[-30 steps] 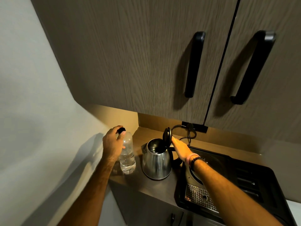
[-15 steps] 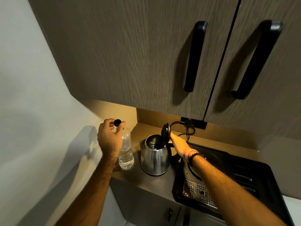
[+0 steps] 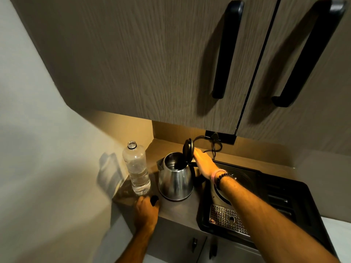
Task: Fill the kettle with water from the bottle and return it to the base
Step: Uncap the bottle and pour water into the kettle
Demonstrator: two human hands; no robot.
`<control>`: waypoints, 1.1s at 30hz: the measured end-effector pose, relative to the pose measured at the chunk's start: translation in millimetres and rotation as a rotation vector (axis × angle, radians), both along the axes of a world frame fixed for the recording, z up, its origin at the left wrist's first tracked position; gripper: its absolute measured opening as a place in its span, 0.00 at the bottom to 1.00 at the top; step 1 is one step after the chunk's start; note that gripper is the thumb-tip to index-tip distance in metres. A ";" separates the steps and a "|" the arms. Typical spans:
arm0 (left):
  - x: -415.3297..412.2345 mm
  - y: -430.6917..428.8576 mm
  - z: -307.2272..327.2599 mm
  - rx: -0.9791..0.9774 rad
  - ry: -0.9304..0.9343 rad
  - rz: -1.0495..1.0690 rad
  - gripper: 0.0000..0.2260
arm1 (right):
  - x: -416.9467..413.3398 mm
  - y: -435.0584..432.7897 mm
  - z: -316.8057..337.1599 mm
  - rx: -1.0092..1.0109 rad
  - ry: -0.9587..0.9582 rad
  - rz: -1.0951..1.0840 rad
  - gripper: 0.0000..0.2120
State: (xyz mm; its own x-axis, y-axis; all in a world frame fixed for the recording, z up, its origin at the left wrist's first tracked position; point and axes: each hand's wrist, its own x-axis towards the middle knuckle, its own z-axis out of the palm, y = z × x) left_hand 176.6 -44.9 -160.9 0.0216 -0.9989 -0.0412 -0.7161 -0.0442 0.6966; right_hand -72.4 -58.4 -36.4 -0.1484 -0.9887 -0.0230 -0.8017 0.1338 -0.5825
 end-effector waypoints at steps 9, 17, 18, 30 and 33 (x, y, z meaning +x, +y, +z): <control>13.6 -24.8 8.9 -0.253 0.012 0.199 0.31 | -3.6 0.0 -2.4 0.076 -0.030 -0.053 0.36; -1.5 -73.1 69.9 -0.337 0.360 0.235 0.48 | -3.4 0.0 -5.1 0.093 0.012 -0.055 0.32; -3.5 -76.1 73.0 -0.336 0.366 0.250 0.46 | -3.0 0.2 -5.2 0.101 0.027 -0.057 0.31; 23.5 -73.4 112.8 -0.399 0.073 -0.165 0.35 | 3.5 1.1 -0.1 0.150 0.122 -0.132 0.31; 28.0 -75.6 137.8 -0.263 -0.126 -0.357 0.35 | 4.5 1.5 -1.5 0.146 0.132 -0.154 0.30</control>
